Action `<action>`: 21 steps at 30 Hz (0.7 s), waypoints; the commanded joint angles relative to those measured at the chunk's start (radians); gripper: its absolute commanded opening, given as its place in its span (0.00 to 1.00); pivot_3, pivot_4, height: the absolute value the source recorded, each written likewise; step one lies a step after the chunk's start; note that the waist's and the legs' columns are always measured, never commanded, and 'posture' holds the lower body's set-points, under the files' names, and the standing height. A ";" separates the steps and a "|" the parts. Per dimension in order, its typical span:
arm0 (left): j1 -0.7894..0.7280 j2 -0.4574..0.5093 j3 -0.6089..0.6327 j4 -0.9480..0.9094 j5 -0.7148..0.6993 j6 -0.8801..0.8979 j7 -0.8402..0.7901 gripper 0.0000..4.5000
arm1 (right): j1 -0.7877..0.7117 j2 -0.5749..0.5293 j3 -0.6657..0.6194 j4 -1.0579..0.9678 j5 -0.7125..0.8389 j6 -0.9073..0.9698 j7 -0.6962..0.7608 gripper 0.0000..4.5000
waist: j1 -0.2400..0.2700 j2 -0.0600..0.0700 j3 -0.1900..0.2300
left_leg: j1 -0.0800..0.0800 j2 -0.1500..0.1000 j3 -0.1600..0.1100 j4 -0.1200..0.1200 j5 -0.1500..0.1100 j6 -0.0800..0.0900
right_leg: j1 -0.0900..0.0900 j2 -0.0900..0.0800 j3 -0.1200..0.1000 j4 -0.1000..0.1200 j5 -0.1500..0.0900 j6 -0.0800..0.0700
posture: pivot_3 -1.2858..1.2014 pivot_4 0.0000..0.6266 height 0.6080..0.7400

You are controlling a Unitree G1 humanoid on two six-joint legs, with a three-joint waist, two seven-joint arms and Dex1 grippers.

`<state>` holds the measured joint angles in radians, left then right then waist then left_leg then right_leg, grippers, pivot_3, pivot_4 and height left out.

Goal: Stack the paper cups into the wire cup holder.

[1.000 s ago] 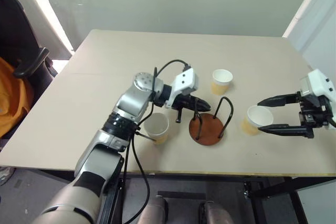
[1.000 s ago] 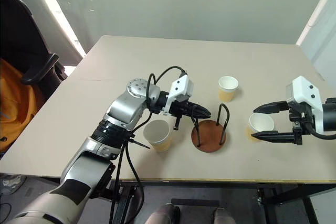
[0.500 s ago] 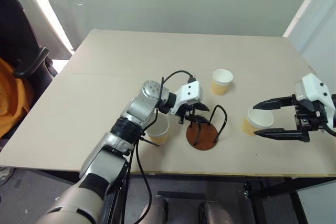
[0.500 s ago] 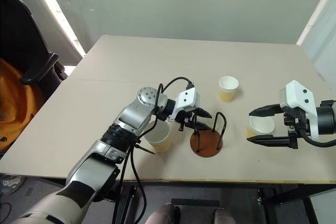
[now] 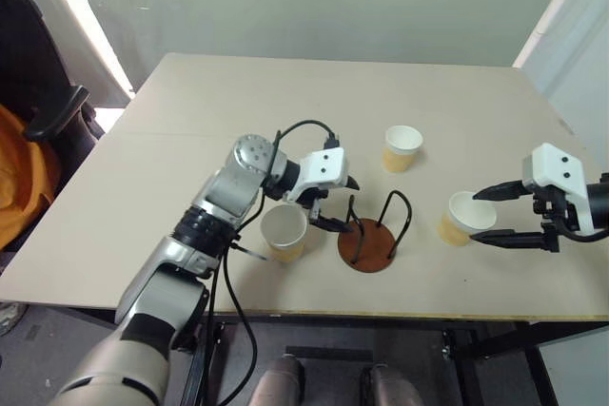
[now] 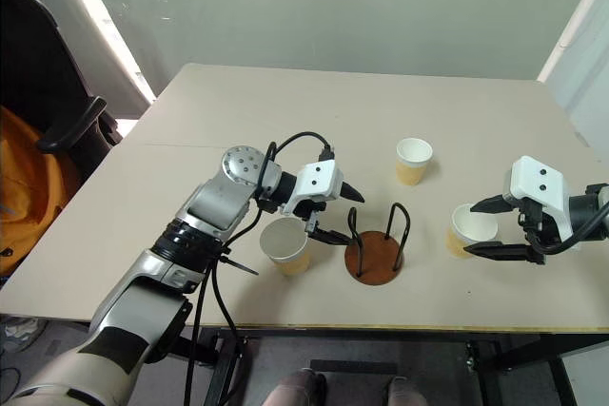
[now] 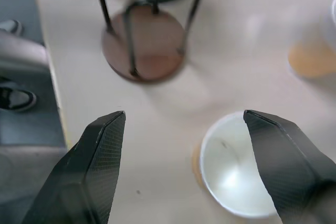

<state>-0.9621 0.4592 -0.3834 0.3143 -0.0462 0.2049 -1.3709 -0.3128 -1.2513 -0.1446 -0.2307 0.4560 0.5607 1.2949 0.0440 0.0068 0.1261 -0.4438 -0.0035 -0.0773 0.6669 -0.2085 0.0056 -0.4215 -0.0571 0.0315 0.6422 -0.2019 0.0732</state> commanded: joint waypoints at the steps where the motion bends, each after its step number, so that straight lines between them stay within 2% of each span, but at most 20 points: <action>1: -0.037 0.059 0.051 -0.071 -0.022 -0.004 -0.029 1.00 | -0.043 -0.027 0.012 0.051 -0.053 -0.049 0.006 0.83 | -0.001 0.000 0.000 | 0.000 0.000 0.000 0.000 0.000 0.000 | 0.000 0.000 0.000 0.000 0.000 0.000 | 0.52 0.24 1.00; 5: 0.001 0.176 0.151 -0.186 -0.134 0.043 -0.106 1.00 | -0.080 -0.015 0.067 0.090 -0.101 -0.081 0.013 0.83 | -0.007 0.000 0.000 | 0.000 0.001 0.000 -0.001 -0.001 0.001 | -0.001 0.000 0.000 0.000 0.000 -0.001 | 0.52 0.24 1.00; 7: 0.034 0.240 0.264 -0.293 -0.277 0.161 -0.129 1.00 | -0.101 0.003 0.106 0.110 -0.130 -0.093 0.007 0.83 | -0.014 0.000 0.000 | 0.000 0.001 0.000 -0.001 -0.003 0.001 | -0.001 0.000 0.000 0.000 -0.001 -0.001 | 0.52 0.24 1.00; 9: 0.053 0.276 0.322 -0.357 -0.351 0.237 -0.116 1.00 | -0.111 0.011 0.128 0.125 -0.149 -0.105 0.009 0.83 | -0.018 0.000 0.000 | 0.000 0.001 0.000 -0.001 -0.004 0.000 | -0.002 0.001 -0.001 0.000 -0.001 -0.002 | 0.52 0.24 1.00; 16: 0.122 0.368 0.389 -0.517 -0.411 0.349 -0.022 1.00 | -0.141 0.056 0.183 0.120 -0.179 -0.094 0.013 0.83 | -0.016 0.001 0.000 | 0.000 0.001 -0.001 -0.001 -0.004 0.001 | -0.001 0.000 -0.001 0.000 -0.002 -0.004 | 0.52 0.24 1.00; 19: 0.159 0.400 0.408 -0.567 -0.443 0.387 0.005 1.00 | -0.148 0.059 0.217 0.113 -0.220 -0.095 0.011 0.69 | -0.020 0.001 0.000 | 0.001 0.002 -0.001 -0.001 -0.005 0.000 | -0.001 0.000 -0.001 0.000 -0.002 -0.007 | 0.52 0.24 1.00; 21: 0.188 0.421 0.414 -0.587 -0.450 0.398 0.016 1.00 | -0.151 0.065 0.246 0.104 -0.253 -0.104 0.004 0.54 | -0.020 0.001 0.000 | 0.002 0.002 -0.001 -0.002 -0.005 0.000 | -0.001 0.000 -0.002 0.000 -0.004 -0.012 | 0.52 0.24 1.00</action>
<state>-0.7826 0.8607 -0.0044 -0.2382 -0.4777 0.5920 -1.3694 -0.4451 -1.1838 0.0947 -0.0984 0.2316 0.4713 1.3060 0.0237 0.0076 0.1256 -0.4409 -0.0012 -0.0780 0.6645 -0.2134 0.0054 -0.4221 -0.0575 0.0297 0.6429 -0.2058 0.0604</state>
